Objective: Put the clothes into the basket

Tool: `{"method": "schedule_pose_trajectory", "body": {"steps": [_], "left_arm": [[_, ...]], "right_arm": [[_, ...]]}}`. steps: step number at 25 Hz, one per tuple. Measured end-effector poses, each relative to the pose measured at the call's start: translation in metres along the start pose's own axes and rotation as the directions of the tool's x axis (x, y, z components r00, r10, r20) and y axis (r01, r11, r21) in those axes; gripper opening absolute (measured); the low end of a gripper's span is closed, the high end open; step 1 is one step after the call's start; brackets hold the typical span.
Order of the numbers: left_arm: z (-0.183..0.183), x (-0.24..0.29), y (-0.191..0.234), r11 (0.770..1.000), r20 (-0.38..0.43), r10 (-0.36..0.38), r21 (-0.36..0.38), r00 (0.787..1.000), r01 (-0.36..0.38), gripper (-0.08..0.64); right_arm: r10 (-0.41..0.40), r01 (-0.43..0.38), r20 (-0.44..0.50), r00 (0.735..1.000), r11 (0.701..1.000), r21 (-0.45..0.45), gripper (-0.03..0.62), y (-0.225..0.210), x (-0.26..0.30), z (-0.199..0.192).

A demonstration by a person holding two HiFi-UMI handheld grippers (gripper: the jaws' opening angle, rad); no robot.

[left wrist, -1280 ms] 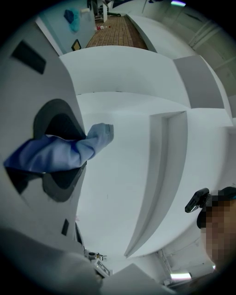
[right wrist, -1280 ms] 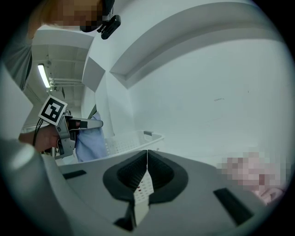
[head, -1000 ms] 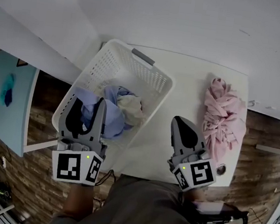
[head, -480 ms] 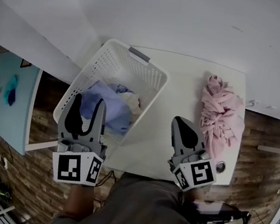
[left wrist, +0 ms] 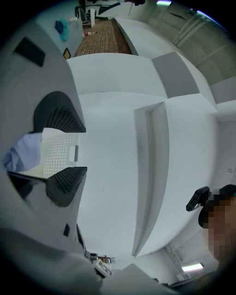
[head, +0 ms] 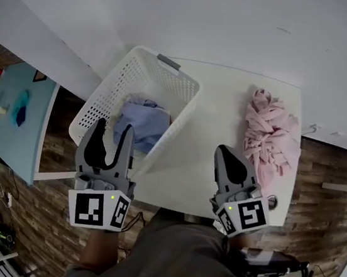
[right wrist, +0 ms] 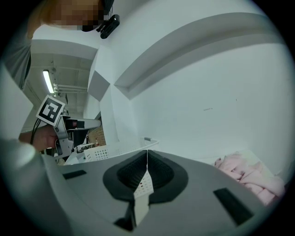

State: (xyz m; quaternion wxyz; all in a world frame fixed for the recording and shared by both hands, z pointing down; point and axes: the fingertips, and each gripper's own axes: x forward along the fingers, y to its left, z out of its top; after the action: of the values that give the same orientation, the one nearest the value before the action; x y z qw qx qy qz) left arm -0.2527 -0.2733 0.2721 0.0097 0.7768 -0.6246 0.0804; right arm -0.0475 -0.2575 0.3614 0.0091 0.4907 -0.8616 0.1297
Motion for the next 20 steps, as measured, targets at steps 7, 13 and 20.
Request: {"method": "schedule_pose_trajectory", "body": {"steps": [7,13,20], "left_arm": [[0.011,-0.025,-0.036,1.0,0.025,-0.024,0.019,0.999,0.024,0.227],[0.023,-0.047,-0.077,0.998,0.071,-0.06,0.025,0.996,0.058,0.131],[0.033,-0.073,-0.132,0.993,0.129,-0.118,0.015,0.985,0.117,0.04]], "right_arm": [[-0.001,0.001,0.041,0.999,1.0,0.001,0.009,-0.006,-0.037,0.006],[-0.035,0.035,0.077,0.996,0.999,-0.001,0.009,-0.02,-0.082,0.012],[-0.099,0.102,0.109,0.989,0.995,-0.014,0.009,-0.041,-0.145,0.015]]}}
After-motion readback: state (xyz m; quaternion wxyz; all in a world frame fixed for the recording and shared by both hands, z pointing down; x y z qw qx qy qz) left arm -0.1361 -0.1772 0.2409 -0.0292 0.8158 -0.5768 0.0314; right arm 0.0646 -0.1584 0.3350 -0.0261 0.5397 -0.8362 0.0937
